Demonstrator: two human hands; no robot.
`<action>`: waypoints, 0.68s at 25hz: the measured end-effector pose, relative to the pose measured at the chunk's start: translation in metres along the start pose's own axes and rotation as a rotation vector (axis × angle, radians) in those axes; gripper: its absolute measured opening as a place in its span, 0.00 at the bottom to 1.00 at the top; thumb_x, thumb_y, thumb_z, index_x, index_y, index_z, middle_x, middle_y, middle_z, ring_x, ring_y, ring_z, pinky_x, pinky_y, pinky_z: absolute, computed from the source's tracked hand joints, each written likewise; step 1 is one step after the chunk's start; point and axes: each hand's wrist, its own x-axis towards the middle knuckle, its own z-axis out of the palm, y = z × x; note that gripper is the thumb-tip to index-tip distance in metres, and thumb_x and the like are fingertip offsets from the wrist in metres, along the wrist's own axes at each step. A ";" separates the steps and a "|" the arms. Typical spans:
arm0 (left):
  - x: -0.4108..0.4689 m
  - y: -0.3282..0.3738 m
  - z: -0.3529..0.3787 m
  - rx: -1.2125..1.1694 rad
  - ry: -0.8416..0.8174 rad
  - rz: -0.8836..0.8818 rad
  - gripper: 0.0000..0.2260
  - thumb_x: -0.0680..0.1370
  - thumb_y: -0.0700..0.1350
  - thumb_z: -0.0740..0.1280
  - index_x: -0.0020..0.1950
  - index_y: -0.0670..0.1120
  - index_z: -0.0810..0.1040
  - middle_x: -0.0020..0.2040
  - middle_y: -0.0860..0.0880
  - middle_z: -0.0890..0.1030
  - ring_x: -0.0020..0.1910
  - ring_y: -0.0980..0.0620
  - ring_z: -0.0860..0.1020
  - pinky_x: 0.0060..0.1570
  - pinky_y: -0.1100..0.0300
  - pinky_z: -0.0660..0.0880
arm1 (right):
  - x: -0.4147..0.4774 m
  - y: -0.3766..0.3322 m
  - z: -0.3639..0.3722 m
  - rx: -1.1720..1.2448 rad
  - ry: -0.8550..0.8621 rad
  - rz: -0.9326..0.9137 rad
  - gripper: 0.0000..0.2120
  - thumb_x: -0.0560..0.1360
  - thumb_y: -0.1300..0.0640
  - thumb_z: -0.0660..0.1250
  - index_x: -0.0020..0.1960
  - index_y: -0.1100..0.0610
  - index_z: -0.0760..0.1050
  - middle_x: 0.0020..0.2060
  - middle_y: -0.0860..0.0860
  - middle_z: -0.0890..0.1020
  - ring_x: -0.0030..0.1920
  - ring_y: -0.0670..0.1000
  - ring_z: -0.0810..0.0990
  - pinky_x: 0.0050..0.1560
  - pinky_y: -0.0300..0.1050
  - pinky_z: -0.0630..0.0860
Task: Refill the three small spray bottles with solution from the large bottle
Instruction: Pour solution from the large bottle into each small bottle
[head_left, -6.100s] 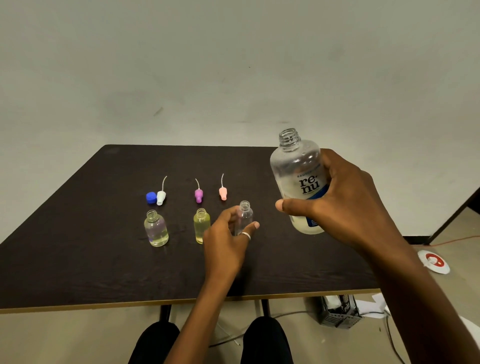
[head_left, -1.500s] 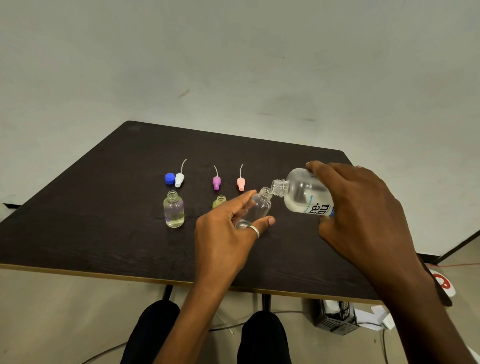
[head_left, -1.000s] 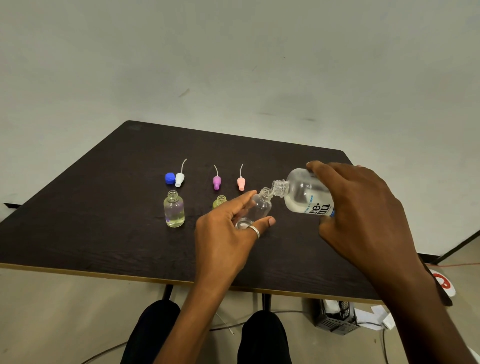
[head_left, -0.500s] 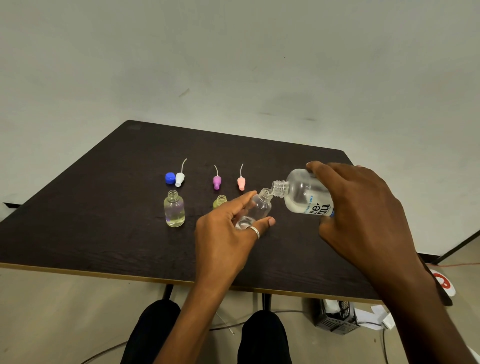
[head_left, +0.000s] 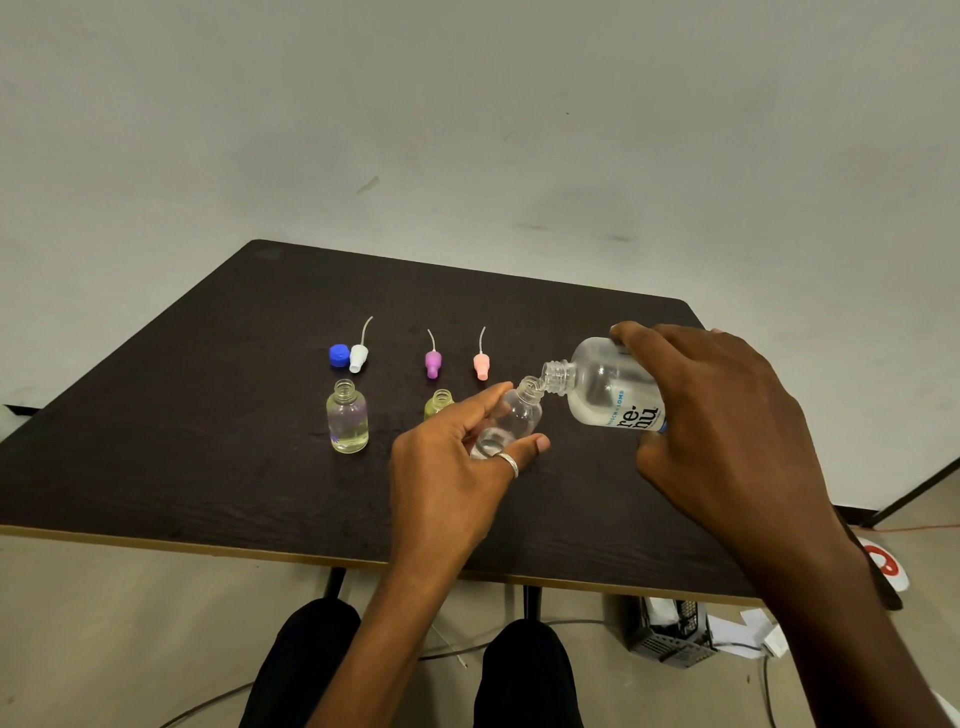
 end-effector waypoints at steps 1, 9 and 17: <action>0.000 0.000 0.000 -0.002 0.000 0.000 0.26 0.68 0.51 0.80 0.65 0.55 0.80 0.56 0.59 0.84 0.53 0.65 0.81 0.52 0.74 0.75 | 0.000 0.000 0.000 0.004 -0.008 0.002 0.38 0.61 0.61 0.77 0.70 0.53 0.70 0.58 0.54 0.79 0.57 0.59 0.76 0.55 0.55 0.74; -0.001 0.000 0.000 -0.014 0.001 0.006 0.25 0.68 0.50 0.80 0.64 0.56 0.80 0.53 0.64 0.82 0.52 0.68 0.80 0.50 0.76 0.74 | -0.001 0.000 0.001 -0.017 0.012 0.007 0.38 0.60 0.62 0.76 0.69 0.52 0.70 0.57 0.53 0.79 0.57 0.59 0.76 0.54 0.54 0.75; -0.002 -0.001 0.000 -0.030 -0.002 -0.006 0.25 0.68 0.50 0.80 0.64 0.56 0.80 0.53 0.62 0.83 0.52 0.67 0.81 0.51 0.75 0.75 | -0.001 0.000 0.001 -0.013 0.006 0.002 0.38 0.61 0.62 0.76 0.69 0.52 0.70 0.57 0.53 0.79 0.57 0.59 0.75 0.55 0.54 0.74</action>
